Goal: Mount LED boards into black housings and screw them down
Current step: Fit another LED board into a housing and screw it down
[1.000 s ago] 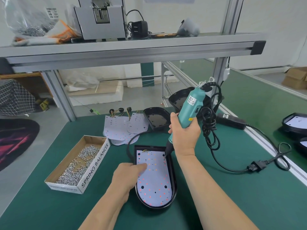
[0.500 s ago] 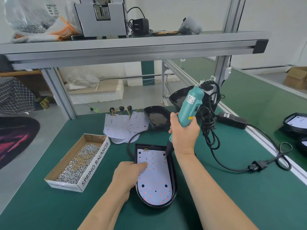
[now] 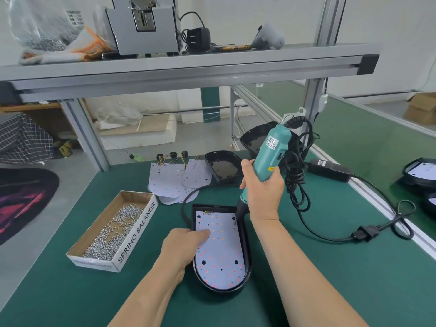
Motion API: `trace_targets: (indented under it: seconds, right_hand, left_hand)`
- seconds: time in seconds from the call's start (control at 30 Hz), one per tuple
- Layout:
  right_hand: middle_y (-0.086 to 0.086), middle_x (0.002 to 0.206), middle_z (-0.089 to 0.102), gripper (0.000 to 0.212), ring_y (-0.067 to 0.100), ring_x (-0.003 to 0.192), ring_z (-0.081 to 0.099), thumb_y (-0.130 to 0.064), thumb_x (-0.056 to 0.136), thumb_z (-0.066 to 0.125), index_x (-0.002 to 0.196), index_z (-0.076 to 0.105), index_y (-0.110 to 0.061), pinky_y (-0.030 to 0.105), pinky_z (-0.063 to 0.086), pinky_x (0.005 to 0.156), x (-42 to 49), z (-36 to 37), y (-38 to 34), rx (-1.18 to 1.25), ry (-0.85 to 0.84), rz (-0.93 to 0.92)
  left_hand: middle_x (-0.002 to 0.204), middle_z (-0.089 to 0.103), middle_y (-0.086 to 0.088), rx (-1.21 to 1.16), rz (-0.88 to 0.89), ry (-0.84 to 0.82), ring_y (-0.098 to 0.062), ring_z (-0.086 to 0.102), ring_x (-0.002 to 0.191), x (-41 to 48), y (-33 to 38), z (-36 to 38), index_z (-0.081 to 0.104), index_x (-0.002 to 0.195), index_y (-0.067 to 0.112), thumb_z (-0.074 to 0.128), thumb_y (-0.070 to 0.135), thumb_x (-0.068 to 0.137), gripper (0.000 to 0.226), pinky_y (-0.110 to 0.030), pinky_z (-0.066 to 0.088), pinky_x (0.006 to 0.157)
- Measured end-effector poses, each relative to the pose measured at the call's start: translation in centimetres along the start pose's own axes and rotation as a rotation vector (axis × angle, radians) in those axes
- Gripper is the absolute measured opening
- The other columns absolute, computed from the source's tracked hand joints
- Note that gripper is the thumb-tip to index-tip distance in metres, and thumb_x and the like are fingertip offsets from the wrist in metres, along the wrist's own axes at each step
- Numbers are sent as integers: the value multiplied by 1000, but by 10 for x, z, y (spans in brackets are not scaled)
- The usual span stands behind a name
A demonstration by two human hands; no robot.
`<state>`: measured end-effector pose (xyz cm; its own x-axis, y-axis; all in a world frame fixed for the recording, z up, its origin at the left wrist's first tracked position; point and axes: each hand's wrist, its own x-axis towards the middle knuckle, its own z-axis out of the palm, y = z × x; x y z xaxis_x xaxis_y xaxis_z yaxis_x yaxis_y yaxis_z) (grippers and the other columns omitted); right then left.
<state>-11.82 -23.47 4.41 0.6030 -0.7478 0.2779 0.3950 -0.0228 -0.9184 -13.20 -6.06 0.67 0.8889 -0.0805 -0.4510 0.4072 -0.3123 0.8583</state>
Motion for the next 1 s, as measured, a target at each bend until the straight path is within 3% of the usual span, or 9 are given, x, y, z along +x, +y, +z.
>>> trace_targets:
  seconds: [0.13,0.2,0.3,0.37,0.43,0.5,0.57,0.77,1.0]
  right_hand:
    - [-3,65,59,17,17,48,53,-27,83,76,85,60,-20,23,47,51,1,-3,-20,88,9,-52]
    - [1,65,58,18,16,47,53,-29,83,76,85,60,-21,22,47,50,0,-4,-27,110,20,-48]
    - [5,61,57,22,16,47,53,-32,84,75,86,57,-19,21,46,49,-3,-9,-31,140,42,10]
    - [4,57,56,23,17,46,52,-31,85,73,86,55,-18,21,46,48,-4,-13,-32,175,62,56]
    - [1,56,56,23,17,46,52,-30,86,73,87,54,-17,23,46,47,-6,-14,-32,199,81,91]
    - [1,55,56,22,17,45,52,-29,87,72,89,53,-17,24,46,47,-8,-14,-32,207,96,123]
    - [1,55,57,21,17,45,52,-27,88,71,90,53,-17,23,45,47,-9,-14,-34,217,107,146]
    - [-2,54,56,19,15,44,53,-25,91,70,92,53,-17,22,46,47,-15,-11,-51,314,126,175]
    - [-5,52,54,20,13,44,52,-21,93,67,98,53,-8,23,46,47,-23,-1,-87,481,134,147]
  left_hand:
    - [85,78,-12,9,-12,5,-37,73,91,-3,1,-2,72,86,-5,74,38,54,54,-48,56,90]
    - [83,75,-4,13,-1,-22,-33,70,77,-6,4,-5,67,82,-2,77,51,58,59,-41,54,76]
    - [71,46,-5,-29,-28,37,-20,37,61,-8,9,-15,57,84,14,66,70,80,57,-29,26,53]
    - [66,40,-3,-305,-73,82,-15,32,53,-5,11,-27,55,83,10,58,46,97,39,-23,27,45]
    - [83,49,-12,-684,-133,16,-18,50,69,-5,16,-38,53,87,1,48,4,100,14,-28,44,58]
    - [114,48,-26,-938,-163,-73,-32,57,106,-13,21,-49,51,105,-10,30,-21,91,27,-38,50,76]
    - [124,47,-33,-1010,-123,-127,-39,57,114,-20,24,-56,50,111,-16,23,-26,90,36,-43,55,74]
    - [86,74,-24,-921,11,-234,-24,76,75,-38,29,-56,59,105,-15,41,-12,100,19,-19,58,57]
    - [68,68,-14,-871,-42,-307,-12,65,50,-60,36,-35,70,80,-6,70,6,78,12,-13,49,40]
